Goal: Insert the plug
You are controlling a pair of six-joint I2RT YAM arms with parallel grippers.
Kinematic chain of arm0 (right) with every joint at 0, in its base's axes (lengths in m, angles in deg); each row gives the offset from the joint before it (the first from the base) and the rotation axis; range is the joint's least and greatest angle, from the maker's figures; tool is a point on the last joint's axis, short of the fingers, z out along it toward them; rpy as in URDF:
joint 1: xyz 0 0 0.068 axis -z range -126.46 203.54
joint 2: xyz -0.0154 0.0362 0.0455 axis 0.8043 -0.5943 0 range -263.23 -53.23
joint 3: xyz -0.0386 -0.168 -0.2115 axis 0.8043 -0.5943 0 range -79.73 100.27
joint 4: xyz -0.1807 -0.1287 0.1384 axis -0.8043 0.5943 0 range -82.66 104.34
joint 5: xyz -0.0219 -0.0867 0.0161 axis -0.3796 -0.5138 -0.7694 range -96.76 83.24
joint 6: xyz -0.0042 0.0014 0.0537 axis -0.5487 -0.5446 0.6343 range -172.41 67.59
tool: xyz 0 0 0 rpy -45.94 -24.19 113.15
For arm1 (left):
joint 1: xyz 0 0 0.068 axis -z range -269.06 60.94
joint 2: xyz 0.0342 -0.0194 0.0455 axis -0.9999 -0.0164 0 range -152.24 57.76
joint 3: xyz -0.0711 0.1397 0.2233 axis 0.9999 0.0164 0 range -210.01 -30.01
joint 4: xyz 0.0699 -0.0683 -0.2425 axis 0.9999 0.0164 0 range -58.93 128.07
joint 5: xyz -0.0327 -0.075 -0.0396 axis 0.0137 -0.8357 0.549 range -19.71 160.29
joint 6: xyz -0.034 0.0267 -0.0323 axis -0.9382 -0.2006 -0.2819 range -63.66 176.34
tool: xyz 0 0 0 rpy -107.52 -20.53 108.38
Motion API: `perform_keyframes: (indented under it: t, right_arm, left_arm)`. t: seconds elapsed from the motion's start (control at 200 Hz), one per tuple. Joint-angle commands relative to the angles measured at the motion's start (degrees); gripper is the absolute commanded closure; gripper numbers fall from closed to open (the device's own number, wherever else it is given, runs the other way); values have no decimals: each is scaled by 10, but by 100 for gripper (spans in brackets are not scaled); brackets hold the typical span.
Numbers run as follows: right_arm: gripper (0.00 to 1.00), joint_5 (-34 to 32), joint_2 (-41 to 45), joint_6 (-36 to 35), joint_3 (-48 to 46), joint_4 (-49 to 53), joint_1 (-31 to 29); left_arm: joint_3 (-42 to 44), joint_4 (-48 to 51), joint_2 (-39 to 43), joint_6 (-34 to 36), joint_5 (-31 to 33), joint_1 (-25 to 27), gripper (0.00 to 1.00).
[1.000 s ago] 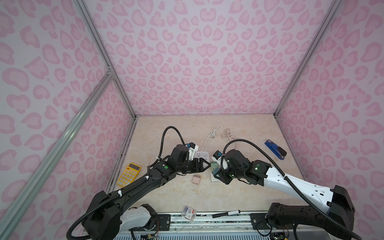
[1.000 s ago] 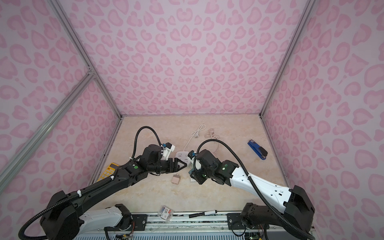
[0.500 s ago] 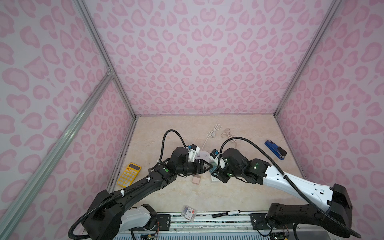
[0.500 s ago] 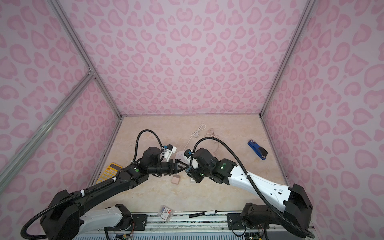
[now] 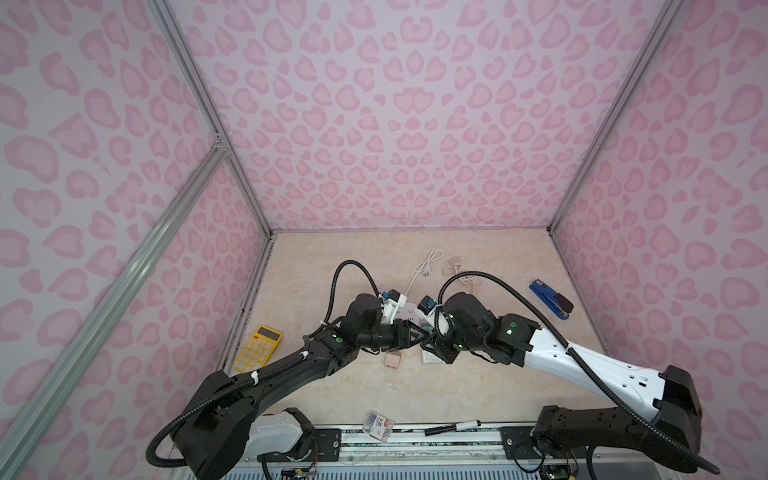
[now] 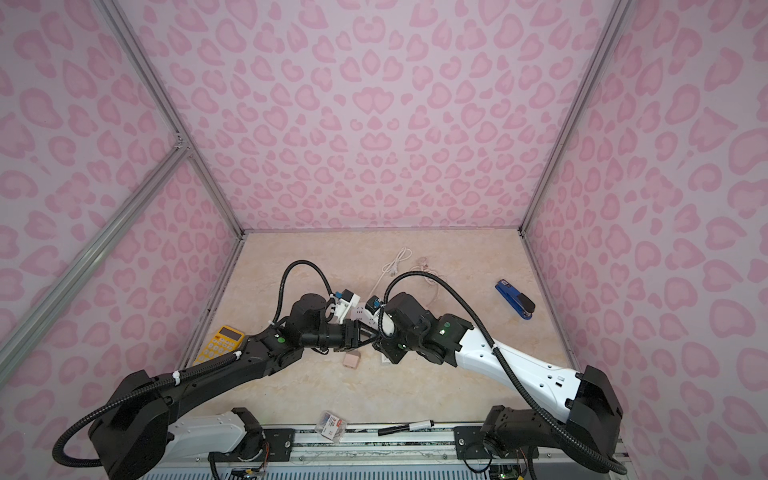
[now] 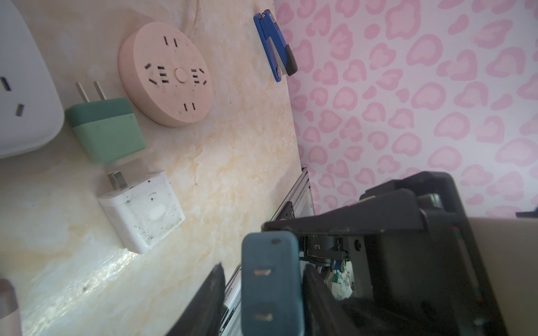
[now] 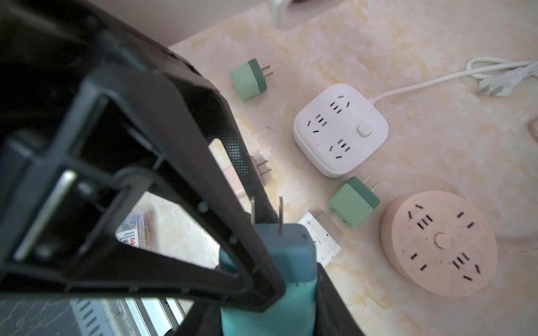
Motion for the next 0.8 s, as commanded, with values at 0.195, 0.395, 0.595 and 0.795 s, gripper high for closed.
perform_keyframes:
  t: [0.195,0.395,0.595,0.795]
  right_arm:
    - [81,1,-5,-1,-1,-22,-1]
    - [53,-9,-2,19,-11,-46,2]
    - [26,-7,43,50,-56,-98,34]
    - [22,-28,132,85,-121,-166,83]
  left_arm:
    - [2,-46,-14,-15,-13,0,71]
    - [-9,-13,-20,0,2,0,97]
    - [-29,7,-22,17,36,-7,97]
    - [-46,-59,-44,-71,41,-45,97]
